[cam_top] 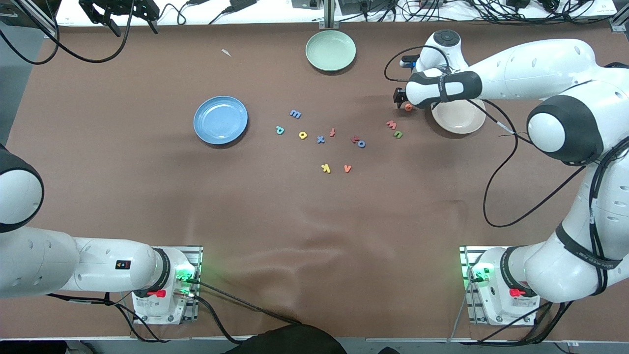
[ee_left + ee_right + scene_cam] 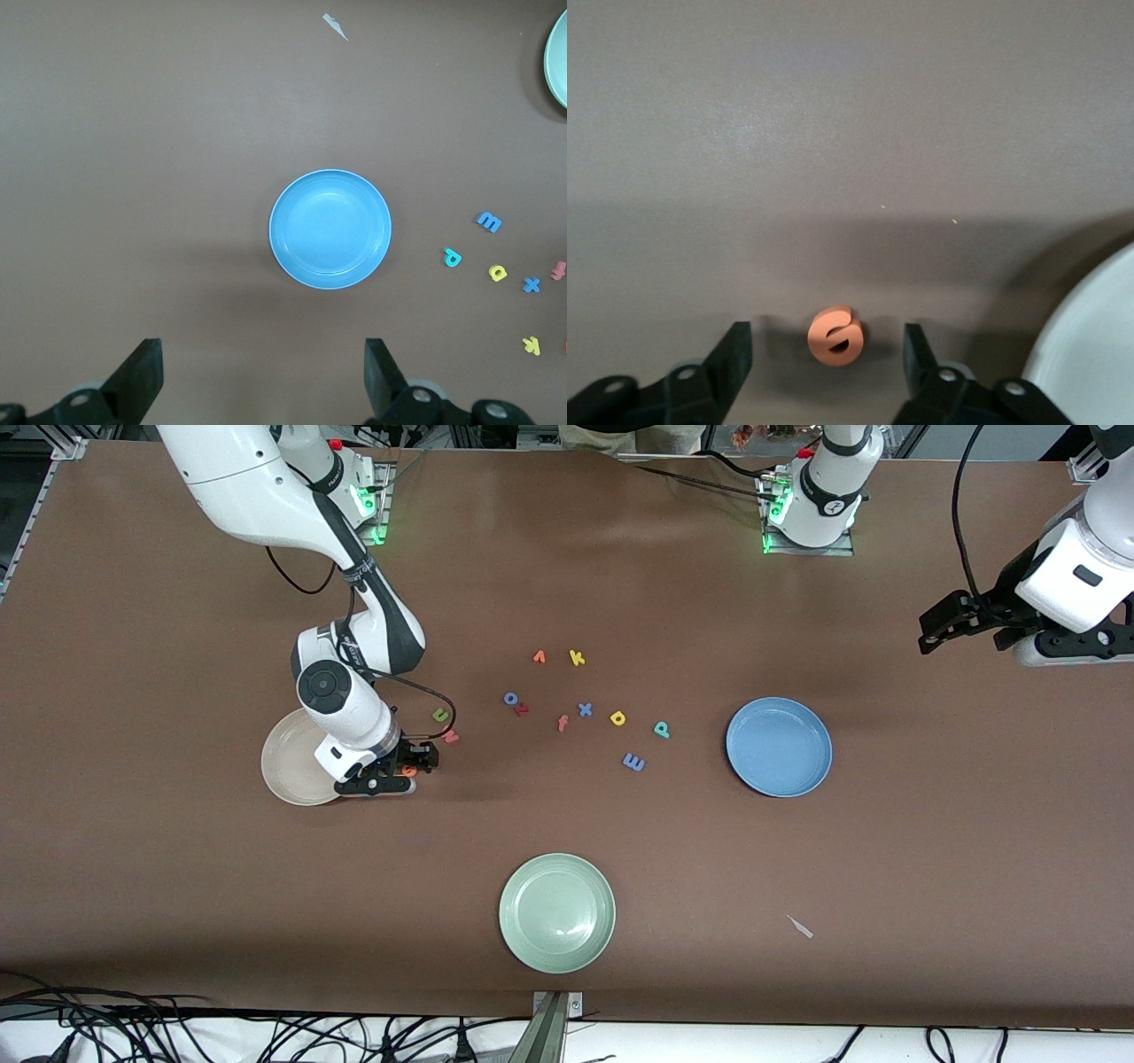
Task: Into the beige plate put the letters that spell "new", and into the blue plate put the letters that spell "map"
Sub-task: 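Lower and close the right gripper on the orange 6, then carry the orange 6 onto the white plate and open the right gripper, then grasp the pink m with the right gripper while the left gripper approaches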
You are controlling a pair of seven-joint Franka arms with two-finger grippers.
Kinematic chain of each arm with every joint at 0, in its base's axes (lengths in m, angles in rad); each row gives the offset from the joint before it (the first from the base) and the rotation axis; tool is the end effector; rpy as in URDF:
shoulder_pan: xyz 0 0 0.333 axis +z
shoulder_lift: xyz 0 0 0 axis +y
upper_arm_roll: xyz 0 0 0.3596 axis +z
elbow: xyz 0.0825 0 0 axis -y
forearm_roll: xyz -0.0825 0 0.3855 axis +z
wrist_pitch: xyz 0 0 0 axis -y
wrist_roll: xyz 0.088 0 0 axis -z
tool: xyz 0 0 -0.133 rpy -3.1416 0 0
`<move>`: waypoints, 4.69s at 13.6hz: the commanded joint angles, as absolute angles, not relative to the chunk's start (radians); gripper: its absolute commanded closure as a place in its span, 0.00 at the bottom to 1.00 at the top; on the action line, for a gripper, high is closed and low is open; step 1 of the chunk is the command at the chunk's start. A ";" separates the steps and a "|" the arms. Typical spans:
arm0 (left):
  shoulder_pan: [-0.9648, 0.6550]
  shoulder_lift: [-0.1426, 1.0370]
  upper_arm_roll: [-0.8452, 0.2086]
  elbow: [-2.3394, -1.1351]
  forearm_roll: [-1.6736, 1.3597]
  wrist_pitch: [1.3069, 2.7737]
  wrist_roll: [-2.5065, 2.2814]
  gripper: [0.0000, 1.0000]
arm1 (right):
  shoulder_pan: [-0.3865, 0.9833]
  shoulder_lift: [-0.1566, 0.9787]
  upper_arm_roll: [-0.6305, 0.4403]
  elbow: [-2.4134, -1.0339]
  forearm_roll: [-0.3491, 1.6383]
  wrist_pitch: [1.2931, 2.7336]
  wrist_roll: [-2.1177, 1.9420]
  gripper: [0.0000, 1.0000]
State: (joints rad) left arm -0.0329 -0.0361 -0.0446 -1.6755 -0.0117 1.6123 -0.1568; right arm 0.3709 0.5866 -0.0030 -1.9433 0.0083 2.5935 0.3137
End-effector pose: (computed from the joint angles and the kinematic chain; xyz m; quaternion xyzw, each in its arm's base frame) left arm 0.5423 -0.0441 0.6159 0.9991 0.0400 -0.0141 0.0034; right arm 0.6092 0.2349 0.1915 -0.9992 -0.0239 -0.0295 0.0120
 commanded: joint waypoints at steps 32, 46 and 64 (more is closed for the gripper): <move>-0.034 0.029 -0.078 -1.629 0.046 1.628 -0.153 0.00 | 0.383 0.374 -0.077 -2.016 -0.049 2.358 0.257 0.21; -0.244 0.354 -0.118 -1.606 -0.086 1.741 -0.225 0.00 | 0.560 0.502 -0.057 -1.988 -0.055 2.485 0.641 0.27; -0.479 0.710 -0.114 -1.583 -0.081 2.158 -1.486 0.00 | 0.598 0.554 -0.063 -2.026 -0.057 2.599 0.686 0.48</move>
